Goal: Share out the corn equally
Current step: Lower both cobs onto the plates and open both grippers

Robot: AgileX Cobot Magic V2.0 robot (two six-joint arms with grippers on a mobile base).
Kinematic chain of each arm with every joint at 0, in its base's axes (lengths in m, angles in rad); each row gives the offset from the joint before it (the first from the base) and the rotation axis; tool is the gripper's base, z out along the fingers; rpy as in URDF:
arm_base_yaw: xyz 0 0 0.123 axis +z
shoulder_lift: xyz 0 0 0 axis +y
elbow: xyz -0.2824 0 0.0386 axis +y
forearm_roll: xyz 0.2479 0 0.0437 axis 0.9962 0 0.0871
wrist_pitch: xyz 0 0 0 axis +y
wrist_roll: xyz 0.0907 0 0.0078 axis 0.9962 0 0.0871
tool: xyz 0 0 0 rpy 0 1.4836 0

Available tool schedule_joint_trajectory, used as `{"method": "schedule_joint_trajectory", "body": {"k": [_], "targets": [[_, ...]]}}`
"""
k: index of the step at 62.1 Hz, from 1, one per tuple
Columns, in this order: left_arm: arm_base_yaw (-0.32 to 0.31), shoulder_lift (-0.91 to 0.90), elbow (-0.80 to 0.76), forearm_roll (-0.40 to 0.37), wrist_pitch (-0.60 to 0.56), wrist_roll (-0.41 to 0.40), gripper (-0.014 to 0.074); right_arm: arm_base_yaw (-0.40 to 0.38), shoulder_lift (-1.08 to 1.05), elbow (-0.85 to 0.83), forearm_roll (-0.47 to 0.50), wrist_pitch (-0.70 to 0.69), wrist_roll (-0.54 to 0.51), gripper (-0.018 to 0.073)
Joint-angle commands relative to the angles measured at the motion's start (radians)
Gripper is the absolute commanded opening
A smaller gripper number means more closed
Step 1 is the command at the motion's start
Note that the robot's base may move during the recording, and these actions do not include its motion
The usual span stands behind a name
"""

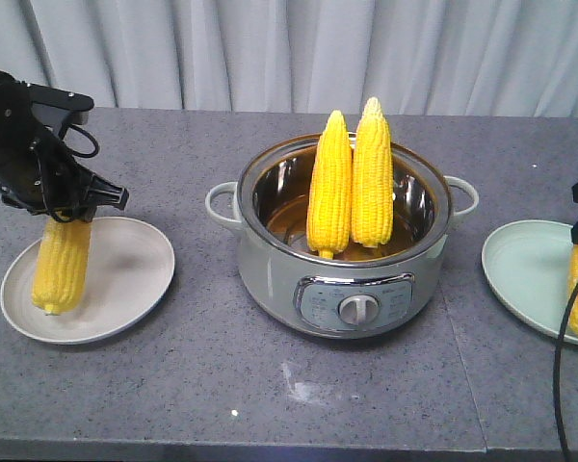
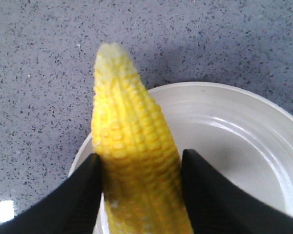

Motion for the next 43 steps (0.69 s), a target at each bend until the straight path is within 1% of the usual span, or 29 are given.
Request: {"method": "schedule_joint_trajectory", "body": {"k": [1, 8, 26, 36, 43], "targets": [[-0.001, -0.046, -0.026, 0.003, -0.024, 0.000, 0.0423, -0.007, -0.041, -0.025, 0.009, -0.029, -0.007, 0.0491], [-0.002, -0.046, -0.026, 0.003, -0.020, 0.000, 0.0452, -0.007, -0.041, -0.025, 0.009, -0.029, -0.005, 0.0497], [-0.002, -0.048, -0.030, 0.001, 0.009, 0.000, 0.0451, -0.007, -0.069, -0.027, 0.001, -0.040, 0.008, 0.0498], [-0.002, -0.057, -0.030, 0.001, 0.015, 0.000, 0.0451, -0.007, -0.131, -0.031, 0.003, -0.075, 0.008, 0.0498], [-0.002, -0.075, -0.031, 0.001, 0.014, -0.001, 0.0451, -0.007, -0.176, -0.063, 0.022, -0.070, 0.010, 0.0498]]}}
